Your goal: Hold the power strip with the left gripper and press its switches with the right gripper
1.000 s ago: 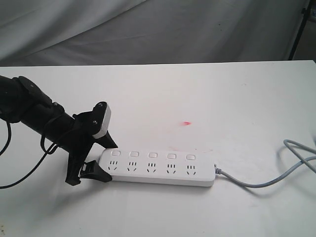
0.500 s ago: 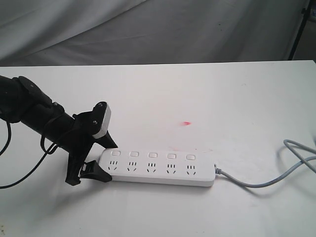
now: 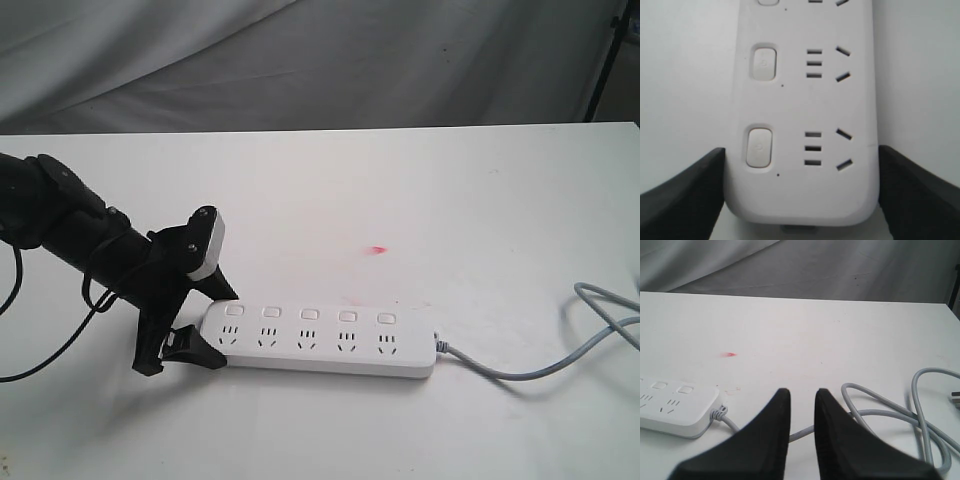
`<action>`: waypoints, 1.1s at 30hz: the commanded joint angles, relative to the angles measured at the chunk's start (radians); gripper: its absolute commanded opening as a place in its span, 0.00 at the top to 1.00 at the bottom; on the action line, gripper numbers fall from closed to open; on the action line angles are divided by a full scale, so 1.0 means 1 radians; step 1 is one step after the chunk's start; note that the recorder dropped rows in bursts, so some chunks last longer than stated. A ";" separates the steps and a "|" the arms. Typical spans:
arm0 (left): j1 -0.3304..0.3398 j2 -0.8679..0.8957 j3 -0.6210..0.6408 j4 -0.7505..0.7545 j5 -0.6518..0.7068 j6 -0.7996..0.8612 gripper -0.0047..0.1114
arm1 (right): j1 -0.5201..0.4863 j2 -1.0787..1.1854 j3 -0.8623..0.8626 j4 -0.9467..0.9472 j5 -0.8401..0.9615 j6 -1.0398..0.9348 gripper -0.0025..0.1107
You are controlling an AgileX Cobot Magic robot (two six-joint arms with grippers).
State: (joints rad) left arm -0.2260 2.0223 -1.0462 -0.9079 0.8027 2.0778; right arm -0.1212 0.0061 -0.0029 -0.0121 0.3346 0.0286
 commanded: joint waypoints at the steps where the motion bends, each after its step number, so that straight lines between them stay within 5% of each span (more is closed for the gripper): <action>1: -0.005 0.003 -0.004 0.001 0.008 0.003 0.91 | 0.002 -0.006 0.003 -0.011 -0.001 0.002 0.83; 13: -0.005 0.003 -0.004 -0.002 0.020 -0.011 0.88 | 0.002 -0.006 0.003 -0.011 -0.001 0.002 0.83; 17: -0.005 0.003 -0.004 -0.002 0.020 -0.008 0.71 | 0.002 -0.006 0.003 -0.011 -0.001 0.002 0.83; 25: -0.005 0.003 -0.005 -0.002 0.016 -0.004 0.14 | 0.002 -0.006 0.003 -0.011 -0.001 0.002 0.83; 33: -0.005 -0.031 -0.007 -0.003 0.016 -0.006 0.11 | 0.002 -0.006 0.003 -0.011 -0.001 0.002 0.83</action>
State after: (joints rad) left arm -0.2260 2.0204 -1.0462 -0.9079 0.8100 2.0778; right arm -0.1212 0.0061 -0.0029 -0.0121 0.3346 0.0286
